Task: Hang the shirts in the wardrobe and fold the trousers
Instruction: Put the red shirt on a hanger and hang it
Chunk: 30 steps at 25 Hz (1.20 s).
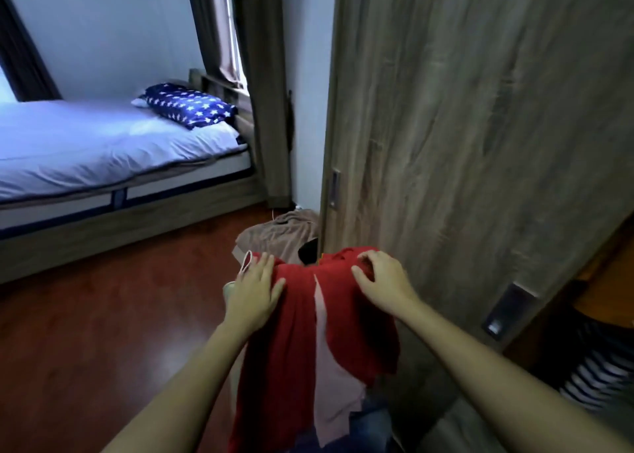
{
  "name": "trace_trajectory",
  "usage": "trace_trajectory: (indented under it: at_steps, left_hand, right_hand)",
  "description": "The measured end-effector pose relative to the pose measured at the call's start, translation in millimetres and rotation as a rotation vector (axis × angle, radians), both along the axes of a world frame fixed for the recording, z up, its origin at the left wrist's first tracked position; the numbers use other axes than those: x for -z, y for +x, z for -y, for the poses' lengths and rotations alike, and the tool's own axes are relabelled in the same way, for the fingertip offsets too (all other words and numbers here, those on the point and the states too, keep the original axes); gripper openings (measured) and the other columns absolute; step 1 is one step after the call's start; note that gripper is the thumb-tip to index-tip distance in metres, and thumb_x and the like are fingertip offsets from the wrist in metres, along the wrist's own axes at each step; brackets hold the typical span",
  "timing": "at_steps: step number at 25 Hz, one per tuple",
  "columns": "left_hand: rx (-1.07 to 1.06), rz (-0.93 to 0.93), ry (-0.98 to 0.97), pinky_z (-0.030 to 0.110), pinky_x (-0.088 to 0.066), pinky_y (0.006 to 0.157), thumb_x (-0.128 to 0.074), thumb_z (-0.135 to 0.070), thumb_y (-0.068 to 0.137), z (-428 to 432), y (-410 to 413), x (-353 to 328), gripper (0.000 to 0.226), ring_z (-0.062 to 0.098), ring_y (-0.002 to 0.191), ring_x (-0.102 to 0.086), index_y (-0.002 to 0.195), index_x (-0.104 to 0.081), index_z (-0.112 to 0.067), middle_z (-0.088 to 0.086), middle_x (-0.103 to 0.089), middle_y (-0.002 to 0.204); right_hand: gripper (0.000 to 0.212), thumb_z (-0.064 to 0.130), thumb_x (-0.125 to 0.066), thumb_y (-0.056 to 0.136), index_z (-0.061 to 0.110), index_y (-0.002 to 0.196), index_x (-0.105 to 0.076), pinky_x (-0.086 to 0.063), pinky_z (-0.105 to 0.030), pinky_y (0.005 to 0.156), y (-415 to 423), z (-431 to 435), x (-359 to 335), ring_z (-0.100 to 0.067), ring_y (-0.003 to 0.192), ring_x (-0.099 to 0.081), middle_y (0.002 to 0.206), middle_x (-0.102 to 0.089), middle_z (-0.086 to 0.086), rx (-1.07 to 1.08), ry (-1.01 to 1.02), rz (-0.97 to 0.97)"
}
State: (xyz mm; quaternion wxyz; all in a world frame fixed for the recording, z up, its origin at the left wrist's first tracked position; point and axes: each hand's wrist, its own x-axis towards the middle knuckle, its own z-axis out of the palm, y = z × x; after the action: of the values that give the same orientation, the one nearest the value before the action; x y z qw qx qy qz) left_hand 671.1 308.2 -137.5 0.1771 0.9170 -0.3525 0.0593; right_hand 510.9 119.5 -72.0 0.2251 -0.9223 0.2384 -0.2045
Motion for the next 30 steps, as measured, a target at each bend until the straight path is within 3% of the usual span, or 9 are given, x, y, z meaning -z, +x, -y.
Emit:
trace_trajectory:
  at_steps: [3, 7, 11, 15, 18, 21, 23, 27, 30]
  left_hand:
    - [0.071, -0.022, 0.067, 0.043, -0.008, 0.116, -0.004, -0.059, 0.084, 4, -1, 26, 0.079, 0.018, 0.145, -0.016, 0.149, -0.019, -0.016, 0.001, -0.023, 0.156]
    - [0.065, 0.045, 0.033, 0.045, -0.024, 0.111, -0.005, -0.057, 0.093, 3, 4, 40, 0.076, 0.023, 0.131, -0.045, 0.140, -0.041, -0.011, 0.006, -0.050, 0.140]
    - [0.058, 0.048, 0.041, 0.041, -0.022, 0.101, -0.005, -0.050, 0.097, 2, 7, 44, 0.072, 0.024, 0.117, -0.058, 0.130, -0.053, -0.008, 0.007, -0.061, 0.127]
    - [0.055, 0.021, 0.046, 0.042, -0.021, 0.101, -0.005, -0.050, 0.097, 2, 5, 46, 0.073, 0.026, 0.118, -0.058, 0.130, -0.053, -0.007, 0.009, -0.060, 0.129]
    - [0.071, 0.014, 0.065, 0.043, -0.023, 0.102, -0.004, -0.051, 0.097, 2, 8, 49, 0.075, 0.027, 0.117, -0.058, 0.128, -0.054, -0.005, 0.010, -0.061, 0.127]
    - [0.099, -0.002, 0.056, 0.050, -0.029, 0.107, -0.002, -0.060, 0.093, 2, 10, 49, 0.083, 0.027, 0.125, -0.051, 0.131, -0.051, -0.005, 0.011, -0.056, 0.133]
    - [0.091, -0.043, 0.029, 0.049, -0.022, 0.111, -0.013, -0.066, 0.085, 4, 13, 42, 0.085, 0.028, 0.133, -0.042, 0.136, -0.044, -0.005, 0.011, -0.050, 0.139]
    - [-0.089, -0.374, -0.427, 0.045, -0.031, 0.105, -0.036, -0.060, 0.074, 30, -8, -34, 0.078, 0.035, 0.124, -0.046, 0.128, -0.044, -0.006, 0.017, -0.051, 0.132]
    - [0.219, -0.358, -0.754, 0.036, -0.016, 0.117, -0.056, -0.065, 0.066, 75, -48, -103, 0.106, 0.022, 0.143, -0.017, 0.147, -0.019, -0.007, 0.012, -0.018, 0.154]
  right_hand:
    - [0.039, 0.030, -0.052, 0.091, 0.007, 0.123, -0.055, -0.036, -0.035, 0.100, 38, -13, 27, -0.029, 0.118, -0.050, 0.124, -0.055, -0.013, 0.021, 0.024, -0.057]
    - [0.045, 0.034, -0.049, 0.092, 0.007, 0.128, -0.050, -0.031, -0.035, 0.105, 69, -20, 57, -0.029, 0.127, -0.039, 0.133, -0.051, -0.013, 0.030, -0.083, -0.195]
    - [0.027, 0.030, -0.048, 0.093, 0.014, 0.105, -0.066, -0.043, -0.037, 0.082, 70, -6, 55, -0.029, 0.106, -0.056, 0.110, -0.066, -0.008, 0.053, -0.145, -0.152]
    - [0.025, 0.022, -0.048, 0.094, 0.008, 0.096, -0.068, -0.044, -0.038, 0.081, 67, 10, 45, -0.035, 0.096, -0.062, 0.101, -0.070, -0.017, 0.298, 0.151, 0.172]
    - [0.029, 0.019, -0.037, 0.099, 0.000, 0.096, -0.058, -0.040, -0.036, 0.079, 57, 22, 23, -0.035, 0.094, -0.060, 0.100, -0.065, -0.025, 0.425, 0.334, 0.344]
    - [0.029, 0.017, -0.031, 0.101, -0.003, 0.096, -0.052, -0.039, -0.038, 0.081, 42, 27, -29, -0.024, 0.083, -0.052, 0.085, -0.057, -0.015, 0.393, 0.321, 0.576]
    - [0.027, 0.015, -0.031, 0.100, 0.000, 0.091, -0.052, -0.037, -0.035, 0.075, 30, 34, -72, -0.017, 0.076, -0.047, 0.072, -0.050, -0.002, 0.355, 0.200, 0.741]
    - [0.022, 0.020, -0.030, 0.099, 0.021, 0.082, -0.044, -0.034, -0.021, 0.068, -13, 45, -168, 0.008, 0.060, -0.043, 0.067, -0.040, 0.015, 0.276, 0.059, 0.951]
    - [0.028, 0.019, -0.031, 0.099, 0.030, 0.074, -0.040, -0.034, -0.014, 0.064, -50, 41, -223, 0.012, 0.057, -0.042, 0.066, -0.038, 0.015, 0.227, -0.039, 1.023]
